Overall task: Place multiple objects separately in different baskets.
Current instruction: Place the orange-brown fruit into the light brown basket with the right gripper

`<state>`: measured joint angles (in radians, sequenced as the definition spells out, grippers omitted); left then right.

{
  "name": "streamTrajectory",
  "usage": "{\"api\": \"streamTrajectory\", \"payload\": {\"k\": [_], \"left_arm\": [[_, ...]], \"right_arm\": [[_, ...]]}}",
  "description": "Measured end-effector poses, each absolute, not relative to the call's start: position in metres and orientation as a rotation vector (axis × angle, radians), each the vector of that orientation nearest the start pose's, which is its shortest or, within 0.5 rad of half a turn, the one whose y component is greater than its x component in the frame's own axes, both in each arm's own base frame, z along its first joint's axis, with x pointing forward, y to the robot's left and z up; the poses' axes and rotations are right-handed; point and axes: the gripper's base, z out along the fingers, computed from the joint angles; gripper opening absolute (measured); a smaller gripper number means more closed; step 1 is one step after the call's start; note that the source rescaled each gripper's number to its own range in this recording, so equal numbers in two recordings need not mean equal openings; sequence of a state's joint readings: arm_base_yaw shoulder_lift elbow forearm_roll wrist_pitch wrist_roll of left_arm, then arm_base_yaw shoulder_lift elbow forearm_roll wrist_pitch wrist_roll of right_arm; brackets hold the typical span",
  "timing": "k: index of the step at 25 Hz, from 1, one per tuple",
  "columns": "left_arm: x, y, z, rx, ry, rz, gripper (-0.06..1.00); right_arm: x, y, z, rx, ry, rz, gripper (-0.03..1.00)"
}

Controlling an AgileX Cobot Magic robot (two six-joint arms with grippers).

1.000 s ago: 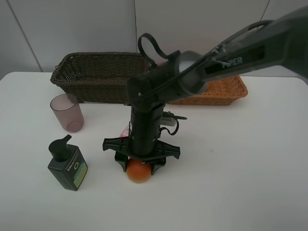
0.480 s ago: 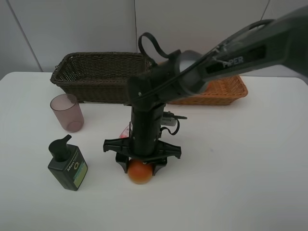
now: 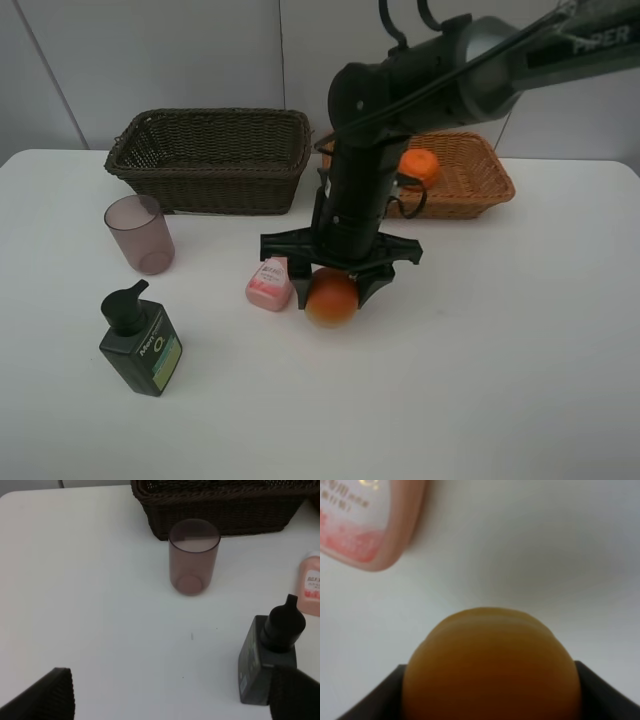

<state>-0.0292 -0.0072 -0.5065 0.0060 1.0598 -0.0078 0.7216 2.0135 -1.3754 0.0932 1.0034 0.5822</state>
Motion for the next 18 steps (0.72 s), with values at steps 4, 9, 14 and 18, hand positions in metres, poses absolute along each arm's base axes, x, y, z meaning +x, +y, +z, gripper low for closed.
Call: {"api": "streamTrajectory", "payload": {"k": [4,9,14,18], "left_arm": [[-0.007,0.001,0.279,0.021,2.030,-0.016,1.00],[-0.007,0.001,0.279,0.021,2.030,-0.016,1.00],[-0.007,0.001,0.279,0.021,2.030,-0.016,1.00],[-0.007,0.001,0.279,0.021,2.030,-0.016,1.00]], "right_arm": [[0.302,0.238,0.167,-0.155,3.168,0.087,0.01],[0.331,0.216,0.187,-0.201,3.122,0.067,0.01],[0.364,0.191,0.217,-0.193,3.014,0.013,0.01],[0.389,0.161,0.236,-0.136,2.915,-0.079,0.01]]}}
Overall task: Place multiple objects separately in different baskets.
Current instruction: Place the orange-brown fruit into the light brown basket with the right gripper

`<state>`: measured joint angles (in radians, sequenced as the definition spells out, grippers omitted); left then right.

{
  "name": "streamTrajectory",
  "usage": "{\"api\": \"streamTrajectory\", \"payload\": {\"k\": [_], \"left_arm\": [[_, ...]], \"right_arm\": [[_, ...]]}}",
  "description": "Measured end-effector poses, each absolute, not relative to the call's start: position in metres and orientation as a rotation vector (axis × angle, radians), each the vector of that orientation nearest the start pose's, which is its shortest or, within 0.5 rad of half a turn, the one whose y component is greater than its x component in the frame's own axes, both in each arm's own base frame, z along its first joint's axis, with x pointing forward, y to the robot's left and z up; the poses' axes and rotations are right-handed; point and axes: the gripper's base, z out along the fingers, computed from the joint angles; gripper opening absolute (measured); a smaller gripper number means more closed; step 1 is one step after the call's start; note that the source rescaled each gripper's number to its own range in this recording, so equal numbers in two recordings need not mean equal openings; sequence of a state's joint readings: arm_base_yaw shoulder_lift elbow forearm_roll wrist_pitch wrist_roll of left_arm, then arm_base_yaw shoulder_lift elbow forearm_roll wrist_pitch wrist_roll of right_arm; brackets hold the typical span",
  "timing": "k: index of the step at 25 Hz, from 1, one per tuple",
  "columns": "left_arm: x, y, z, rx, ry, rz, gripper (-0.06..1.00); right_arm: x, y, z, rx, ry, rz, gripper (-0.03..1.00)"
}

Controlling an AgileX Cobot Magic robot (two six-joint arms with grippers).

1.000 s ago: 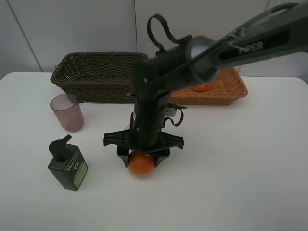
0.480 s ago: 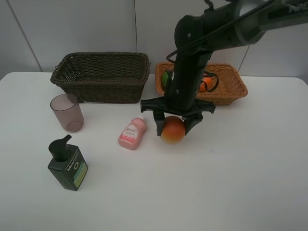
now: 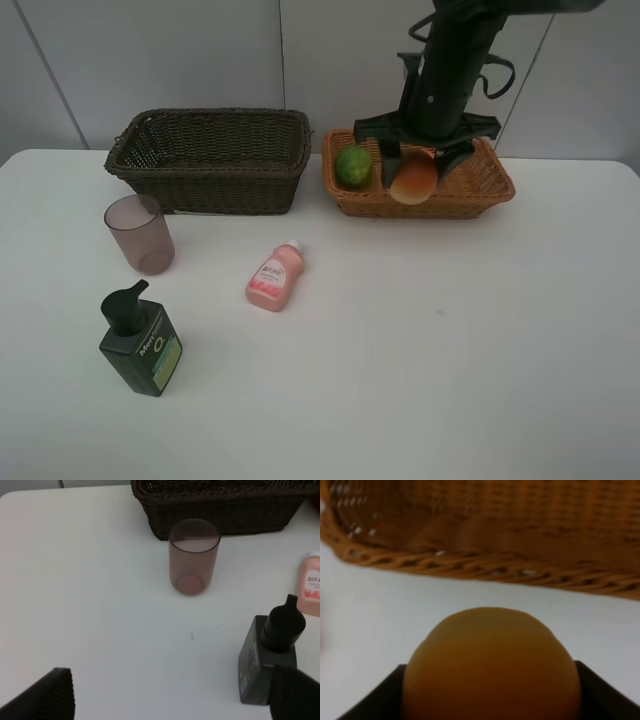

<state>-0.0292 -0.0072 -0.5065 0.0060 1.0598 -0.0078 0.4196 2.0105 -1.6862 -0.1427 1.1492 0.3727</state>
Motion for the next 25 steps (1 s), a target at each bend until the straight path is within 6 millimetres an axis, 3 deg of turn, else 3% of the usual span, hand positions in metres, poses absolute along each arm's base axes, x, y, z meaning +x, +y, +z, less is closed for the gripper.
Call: {"api": "streamTrajectory", "payload": {"k": [6,11,19,25], "left_arm": [[-0.007,0.001,0.279,0.021,2.030,-0.016,1.00],[-0.007,0.001,0.279,0.021,2.030,-0.016,1.00],[-0.007,0.001,0.279,0.021,2.030,-0.016,1.00],[-0.007,0.001,0.279,0.021,2.030,-0.016,1.00]], "right_arm": [[0.421,0.114,0.240,-0.040,2.771,-0.155,0.01],[0.443,0.088,0.219,0.029,2.722,-0.145,0.01],[0.461,0.080,0.180,0.023,2.708,-0.146,0.01],[0.462,0.080,0.175,0.021,2.713,-0.148,0.01]]}}
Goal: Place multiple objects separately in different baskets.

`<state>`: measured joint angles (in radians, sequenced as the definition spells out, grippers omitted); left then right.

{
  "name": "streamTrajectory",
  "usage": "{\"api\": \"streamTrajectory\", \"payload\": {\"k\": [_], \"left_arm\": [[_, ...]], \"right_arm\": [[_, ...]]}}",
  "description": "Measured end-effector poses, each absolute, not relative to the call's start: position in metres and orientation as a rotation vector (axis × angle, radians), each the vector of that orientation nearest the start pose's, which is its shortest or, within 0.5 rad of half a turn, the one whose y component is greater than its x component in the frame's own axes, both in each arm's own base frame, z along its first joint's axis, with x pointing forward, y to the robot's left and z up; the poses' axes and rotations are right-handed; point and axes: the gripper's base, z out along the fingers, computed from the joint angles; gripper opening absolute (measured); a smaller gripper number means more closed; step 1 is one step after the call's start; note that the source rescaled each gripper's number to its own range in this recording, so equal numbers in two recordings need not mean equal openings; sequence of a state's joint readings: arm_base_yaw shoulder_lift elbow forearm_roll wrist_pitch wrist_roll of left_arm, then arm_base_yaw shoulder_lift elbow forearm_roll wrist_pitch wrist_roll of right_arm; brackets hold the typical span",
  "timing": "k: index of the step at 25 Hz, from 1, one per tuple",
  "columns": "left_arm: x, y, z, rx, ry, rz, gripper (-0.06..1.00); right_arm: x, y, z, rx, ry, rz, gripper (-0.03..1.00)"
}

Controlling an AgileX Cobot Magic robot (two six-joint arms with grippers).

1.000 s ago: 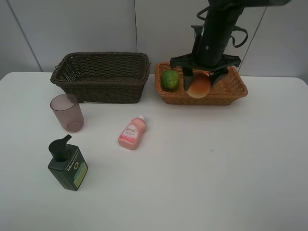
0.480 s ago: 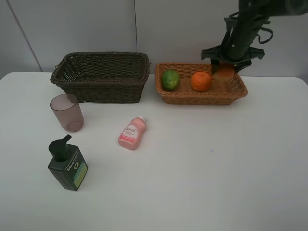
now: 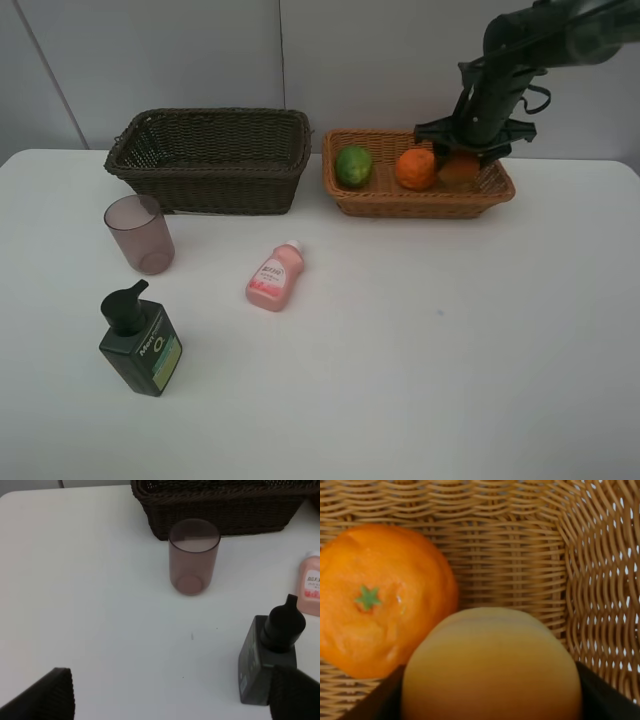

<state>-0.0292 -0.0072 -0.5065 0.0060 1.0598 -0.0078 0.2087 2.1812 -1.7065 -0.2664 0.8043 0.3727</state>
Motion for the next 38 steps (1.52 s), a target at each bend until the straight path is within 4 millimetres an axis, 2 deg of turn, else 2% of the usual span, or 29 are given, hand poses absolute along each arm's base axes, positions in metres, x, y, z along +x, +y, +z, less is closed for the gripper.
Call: {"api": "streamTrajectory", "payload": {"k": [1,5,6,8,14,21,24,28,32,35,38], "left_arm": [[-0.007,0.001,0.279,0.021,2.030,-0.016,1.00],[-0.007,0.001,0.279,0.021,2.030,-0.016,1.00],[-0.007,0.001,0.279,0.021,2.030,-0.016,1.00],[-0.007,0.001,0.279,0.021,2.030,-0.016,1.00],[-0.007,0.001,0.279,0.021,2.030,-0.016,1.00],[-0.007,0.001,0.279,0.021,2.030,-0.016,1.00],[-0.007,0.001,0.279,0.021,2.030,-0.016,1.00],[-0.007,0.001,0.279,0.021,2.030,-0.016,1.00],[-0.007,0.001,0.279,0.021,2.030,-0.016,1.00],[-0.007,0.001,0.279,0.021,2.030,-0.016,1.00],[-0.007,0.001,0.279,0.021,2.030,-0.016,1.00]], "right_arm": [[0.462,0.080,0.175,0.020,2.712,-0.148,0.07],[0.462,0.080,0.175,0.019,2.711,-0.149,0.64],[0.462,0.080,0.175,0.019,2.712,-0.150,0.73],[0.461,0.080,0.175,0.021,2.722,-0.156,0.80],[0.452,0.079,0.180,0.051,2.797,-0.164,0.84],[0.431,0.080,0.222,0.052,2.832,-0.118,0.84],[0.414,0.080,0.236,0.050,2.824,-0.098,0.84],[0.381,0.073,0.252,0.044,2.800,-0.082,0.84],[0.341,0.064,0.278,0.015,2.754,-0.072,0.84],[0.309,0.057,0.307,0.001,2.697,-0.061,0.84],[0.267,0.047,0.340,0.010,2.617,-0.040,0.84]]}}
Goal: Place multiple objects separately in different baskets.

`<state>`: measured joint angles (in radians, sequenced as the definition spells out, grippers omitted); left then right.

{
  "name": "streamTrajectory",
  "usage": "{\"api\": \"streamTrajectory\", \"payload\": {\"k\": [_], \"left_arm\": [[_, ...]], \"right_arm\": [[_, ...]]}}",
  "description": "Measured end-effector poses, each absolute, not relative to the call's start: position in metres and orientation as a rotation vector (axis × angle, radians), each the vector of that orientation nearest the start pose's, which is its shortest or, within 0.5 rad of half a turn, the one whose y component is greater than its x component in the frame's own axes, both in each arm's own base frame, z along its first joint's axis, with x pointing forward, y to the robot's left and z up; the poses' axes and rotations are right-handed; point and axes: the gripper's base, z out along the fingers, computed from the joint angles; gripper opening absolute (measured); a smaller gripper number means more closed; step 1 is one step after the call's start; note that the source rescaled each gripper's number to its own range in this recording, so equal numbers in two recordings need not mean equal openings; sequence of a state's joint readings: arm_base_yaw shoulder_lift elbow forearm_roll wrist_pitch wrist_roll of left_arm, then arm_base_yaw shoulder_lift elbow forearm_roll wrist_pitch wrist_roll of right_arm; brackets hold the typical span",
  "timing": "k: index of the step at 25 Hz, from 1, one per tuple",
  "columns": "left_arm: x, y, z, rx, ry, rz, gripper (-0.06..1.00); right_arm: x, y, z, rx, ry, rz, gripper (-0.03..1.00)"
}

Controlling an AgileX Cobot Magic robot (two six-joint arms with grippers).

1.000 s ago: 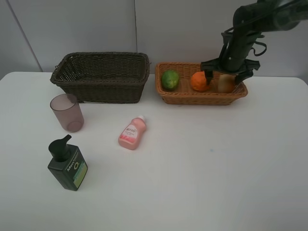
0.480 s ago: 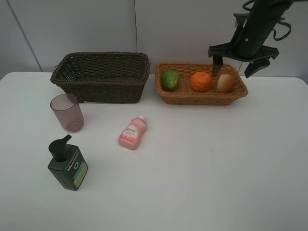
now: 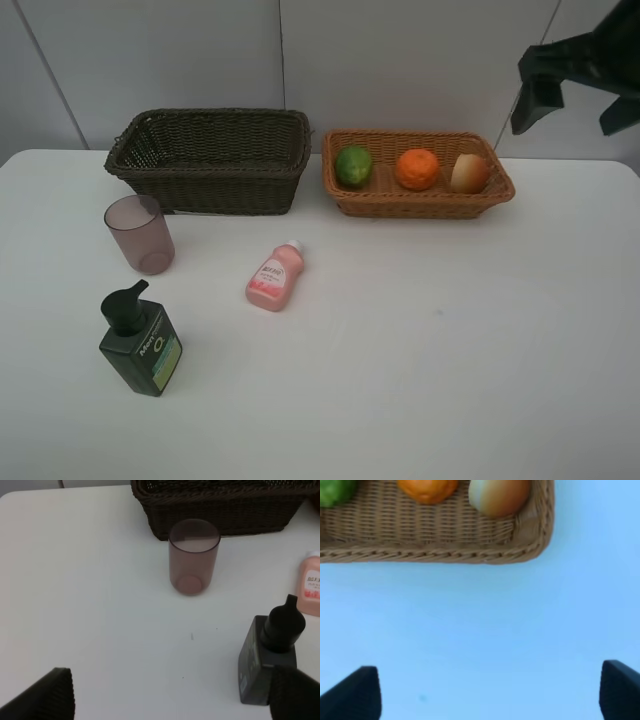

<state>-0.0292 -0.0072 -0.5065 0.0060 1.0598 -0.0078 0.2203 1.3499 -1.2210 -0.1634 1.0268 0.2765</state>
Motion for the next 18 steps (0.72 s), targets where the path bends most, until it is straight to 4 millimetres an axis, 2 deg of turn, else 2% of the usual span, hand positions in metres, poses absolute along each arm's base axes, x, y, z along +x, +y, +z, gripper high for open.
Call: {"api": "streamTrajectory", "payload": {"k": [5,9,11,13,18], "left_arm": [[-0.007,0.001,0.279,0.021,2.030,-0.016,1.00],[-0.007,0.001,0.279,0.021,2.030,-0.016,1.00],[-0.007,0.001,0.279,0.021,2.030,-0.016,1.00],[-0.007,0.001,0.279,0.021,2.030,-0.016,1.00],[-0.007,0.001,0.279,0.021,2.030,-0.016,1.00]], "right_arm": [[0.187,0.033,0.367,-0.033,2.465,0.002,0.84],[0.114,0.018,0.371,-0.051,2.316,0.059,0.84],[0.078,0.009,0.368,-0.077,2.239,0.070,0.84],[0.051,0.002,0.362,-0.121,2.179,0.058,0.84],[-0.002,-0.009,0.338,-0.153,2.095,0.096,0.84]]}}
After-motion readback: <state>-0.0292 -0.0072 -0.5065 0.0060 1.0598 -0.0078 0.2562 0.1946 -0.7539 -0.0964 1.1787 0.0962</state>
